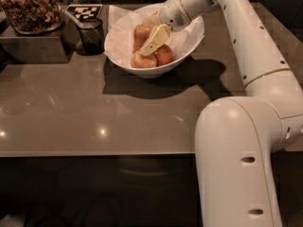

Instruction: Pick apple from white bowl

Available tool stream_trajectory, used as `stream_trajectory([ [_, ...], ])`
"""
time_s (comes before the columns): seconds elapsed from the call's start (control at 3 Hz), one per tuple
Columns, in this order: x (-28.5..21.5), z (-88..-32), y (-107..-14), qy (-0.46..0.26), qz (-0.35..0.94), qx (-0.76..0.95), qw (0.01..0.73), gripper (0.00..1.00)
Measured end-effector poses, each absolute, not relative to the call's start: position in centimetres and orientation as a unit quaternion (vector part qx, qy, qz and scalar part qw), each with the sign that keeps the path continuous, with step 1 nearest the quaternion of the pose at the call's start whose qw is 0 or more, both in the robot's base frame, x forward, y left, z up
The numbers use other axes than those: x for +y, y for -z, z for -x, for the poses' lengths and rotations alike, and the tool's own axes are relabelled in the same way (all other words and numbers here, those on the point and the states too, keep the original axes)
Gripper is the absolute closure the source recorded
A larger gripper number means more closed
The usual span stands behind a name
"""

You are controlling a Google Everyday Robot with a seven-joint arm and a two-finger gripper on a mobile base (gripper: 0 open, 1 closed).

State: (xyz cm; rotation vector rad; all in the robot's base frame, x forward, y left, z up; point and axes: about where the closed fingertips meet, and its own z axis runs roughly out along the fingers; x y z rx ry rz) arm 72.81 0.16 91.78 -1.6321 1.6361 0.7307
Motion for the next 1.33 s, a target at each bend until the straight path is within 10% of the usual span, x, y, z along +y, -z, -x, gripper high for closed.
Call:
stream_trajectory([
  [1.33,3.3,-73.0,-96.6,-0.311,0.632,0.556,0.441,1.0],
])
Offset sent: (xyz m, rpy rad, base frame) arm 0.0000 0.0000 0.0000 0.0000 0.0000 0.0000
